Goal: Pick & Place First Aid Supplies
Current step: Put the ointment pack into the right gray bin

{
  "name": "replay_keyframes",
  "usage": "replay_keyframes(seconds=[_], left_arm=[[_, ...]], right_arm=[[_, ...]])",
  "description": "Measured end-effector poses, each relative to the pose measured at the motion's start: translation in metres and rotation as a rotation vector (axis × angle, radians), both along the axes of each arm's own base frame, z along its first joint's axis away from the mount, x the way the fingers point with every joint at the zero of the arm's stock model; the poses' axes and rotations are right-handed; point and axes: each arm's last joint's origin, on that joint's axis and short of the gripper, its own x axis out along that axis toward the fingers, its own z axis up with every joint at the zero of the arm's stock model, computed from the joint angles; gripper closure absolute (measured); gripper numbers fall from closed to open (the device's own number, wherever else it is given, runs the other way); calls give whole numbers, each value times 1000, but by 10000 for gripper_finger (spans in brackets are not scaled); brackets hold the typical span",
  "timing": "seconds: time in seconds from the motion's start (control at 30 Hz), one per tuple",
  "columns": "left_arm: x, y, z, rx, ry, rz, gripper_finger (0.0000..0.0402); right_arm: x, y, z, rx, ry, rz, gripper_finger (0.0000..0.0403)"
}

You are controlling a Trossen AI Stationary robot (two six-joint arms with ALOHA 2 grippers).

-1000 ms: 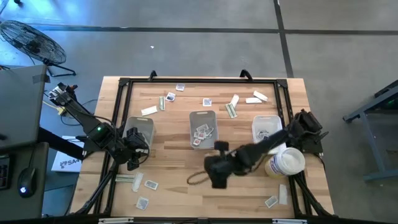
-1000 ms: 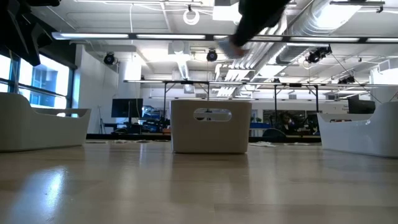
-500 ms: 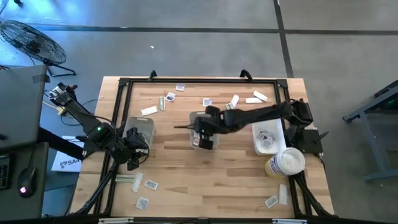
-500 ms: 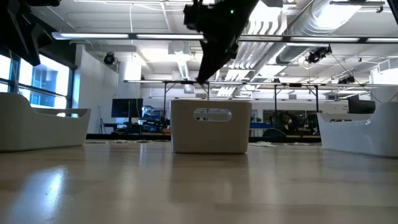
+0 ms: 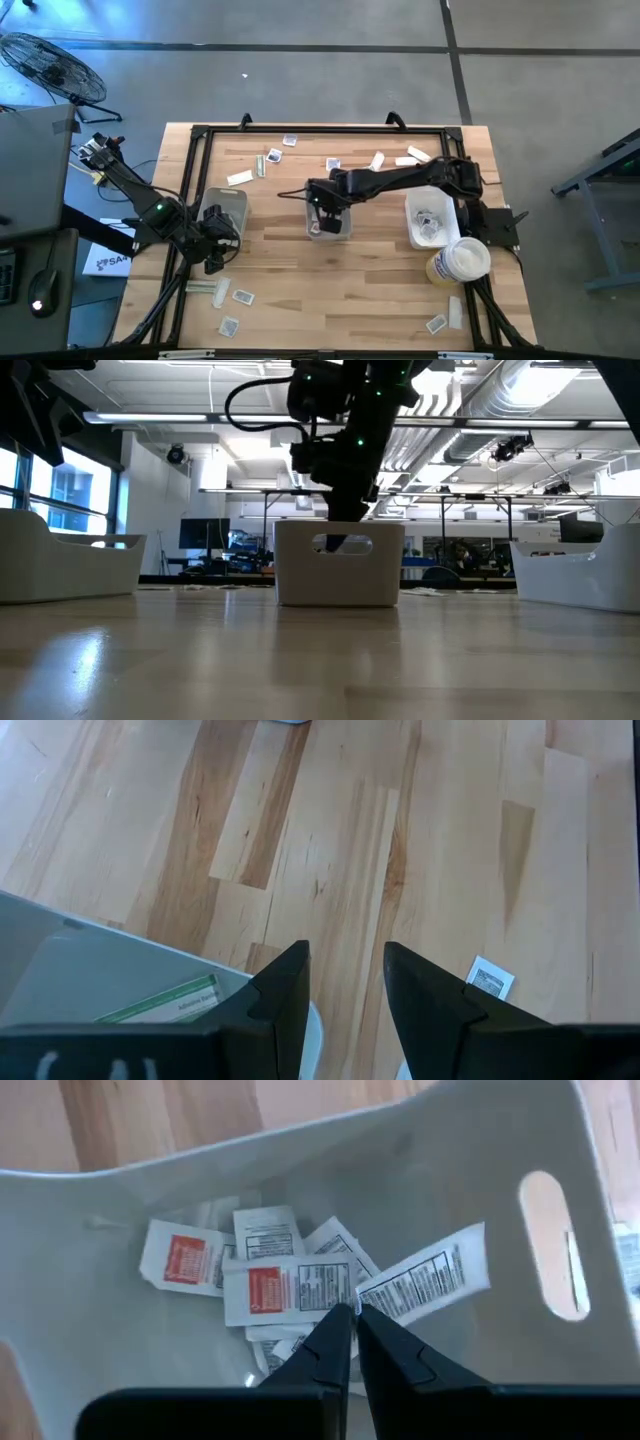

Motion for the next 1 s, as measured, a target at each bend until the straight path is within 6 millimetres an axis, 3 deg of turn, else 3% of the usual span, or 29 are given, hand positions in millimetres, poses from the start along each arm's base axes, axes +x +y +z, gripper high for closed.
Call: replay_keyframes(seconds=[0.33,0.5,0.63,0.8,1.0], left_arm=[[0,0,0,0,1,0,273],[0,0,0,0,1,-1,273],[0,0,0,-1,0,-1,273],[0,0,0,0,0,0,273],[0,0,0,-1,1,-1,273]], right_arm=[[0,-13,0,-2,-6,-50,344],[-7,1,16,38,-24,-11,331],[-26,37,47,143,-18,51,330],[-57,97,80,259,-18,89,329],[-77,168,84,352,-28,76,329]])
